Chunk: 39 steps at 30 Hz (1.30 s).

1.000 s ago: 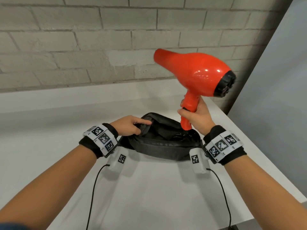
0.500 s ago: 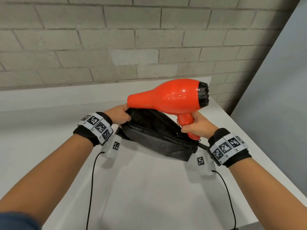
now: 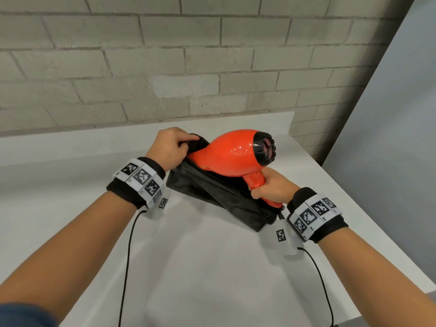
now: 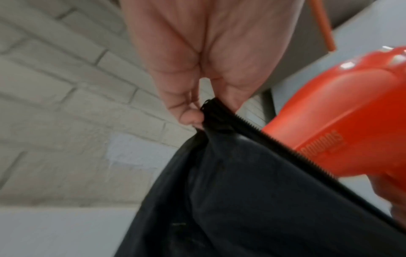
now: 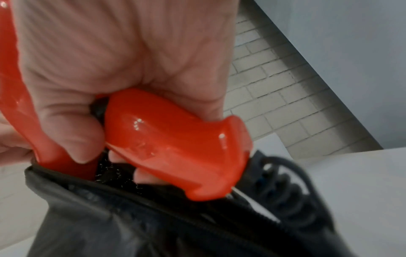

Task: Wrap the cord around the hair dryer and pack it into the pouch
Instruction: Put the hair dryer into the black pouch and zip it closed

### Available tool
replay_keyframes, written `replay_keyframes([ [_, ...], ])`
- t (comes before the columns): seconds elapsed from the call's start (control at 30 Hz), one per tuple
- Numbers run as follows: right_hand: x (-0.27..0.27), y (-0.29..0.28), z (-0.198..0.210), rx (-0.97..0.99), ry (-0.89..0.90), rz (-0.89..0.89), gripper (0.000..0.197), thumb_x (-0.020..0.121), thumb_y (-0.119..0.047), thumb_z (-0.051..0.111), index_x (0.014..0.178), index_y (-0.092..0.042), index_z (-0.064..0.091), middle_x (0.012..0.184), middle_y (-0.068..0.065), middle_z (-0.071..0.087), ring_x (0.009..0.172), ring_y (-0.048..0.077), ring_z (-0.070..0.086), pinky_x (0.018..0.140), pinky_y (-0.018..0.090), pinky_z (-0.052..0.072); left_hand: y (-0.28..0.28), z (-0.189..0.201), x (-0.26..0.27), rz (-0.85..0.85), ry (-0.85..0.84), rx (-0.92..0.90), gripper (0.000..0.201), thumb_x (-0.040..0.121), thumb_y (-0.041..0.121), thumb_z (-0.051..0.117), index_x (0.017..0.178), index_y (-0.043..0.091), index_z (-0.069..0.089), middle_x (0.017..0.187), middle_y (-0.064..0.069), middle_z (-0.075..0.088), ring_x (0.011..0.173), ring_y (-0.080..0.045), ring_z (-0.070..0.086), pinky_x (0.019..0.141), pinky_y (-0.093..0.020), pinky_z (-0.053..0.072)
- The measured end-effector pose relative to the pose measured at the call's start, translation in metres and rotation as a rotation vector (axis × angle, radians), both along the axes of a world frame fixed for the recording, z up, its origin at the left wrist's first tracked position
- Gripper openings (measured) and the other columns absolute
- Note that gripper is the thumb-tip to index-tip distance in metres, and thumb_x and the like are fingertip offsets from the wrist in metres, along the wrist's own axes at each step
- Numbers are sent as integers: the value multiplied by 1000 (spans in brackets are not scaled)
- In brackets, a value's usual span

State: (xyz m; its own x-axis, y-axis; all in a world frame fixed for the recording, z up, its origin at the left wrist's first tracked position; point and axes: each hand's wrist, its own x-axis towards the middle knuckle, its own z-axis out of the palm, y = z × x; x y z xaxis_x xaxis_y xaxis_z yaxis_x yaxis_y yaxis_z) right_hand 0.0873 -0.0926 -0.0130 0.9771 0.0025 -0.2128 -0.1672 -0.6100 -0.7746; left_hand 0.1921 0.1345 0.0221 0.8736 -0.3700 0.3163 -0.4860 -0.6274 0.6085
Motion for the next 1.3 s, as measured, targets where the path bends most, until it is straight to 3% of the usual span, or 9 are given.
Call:
replay_keyframes([
  [0.13,-3,-1,-1,-32,-31,-20,32,71,10,57,69,-21,48,65,-3,49,61,12,48,60,22,41,-12,4,-15,-117,-153,-28,43,79,-10,42,110,10,66,107,-14,66,99,-22,59,85,-7,37],
  [0.3,-3,2,-1,-134,-30,38,60,73,3,60,128,-20,47,99,6,58,88,24,57,77,29,45,-36,22,-38,-233,-210,-161,43,81,-3,49,119,16,60,96,1,64,74,17,50,78,6,32],
  [0.43,-4,4,-5,-204,10,44,64,72,-2,62,130,-20,42,116,9,59,105,28,56,93,36,46,-47,34,-57,-326,-173,-364,46,72,-7,57,109,20,61,87,13,61,65,1,51,69,-7,43],
  [0.7,-11,10,-14,-298,10,100,51,77,-8,60,124,-22,46,115,7,61,103,26,58,90,35,47,-56,38,-73,-458,-113,-350,39,78,2,55,105,30,58,103,15,45,90,-2,56,88,-19,49],
  [0.8,-10,6,-17,-260,20,89,59,73,-5,61,128,-22,44,116,9,61,104,26,58,93,39,48,-35,33,-60,-451,8,-159,55,67,12,48,113,42,47,118,18,41,110,2,44,95,-13,35],
  [0.97,-7,0,-20,-217,30,61,63,70,-3,62,129,-20,44,116,11,61,104,29,58,95,43,47,-3,-5,-36,-484,58,158,82,60,22,57,137,30,30,143,1,35,132,-6,30,109,-19,21],
  [1.1,-7,-1,-23,-206,50,69,66,67,-8,62,128,-25,45,116,6,62,105,26,57,96,40,46,-8,-31,-29,-424,-13,-120,44,77,22,64,120,19,57,116,5,60,105,17,50,94,-6,36],
  [1.2,-6,0,-25,-191,63,76,67,67,-10,63,128,-30,45,116,3,63,107,24,58,98,40,46,-24,-30,-34,-301,0,-392,30,78,-4,62,102,14,66,86,8,65,81,14,59,79,-5,43],
  [1.3,-7,-1,-28,-173,87,93,67,74,-5,66,131,-30,43,119,3,62,108,23,57,99,37,45,-39,-26,-42,-344,7,-456,31,77,-5,57,99,15,66,88,10,64,83,12,60,83,-8,45],
])
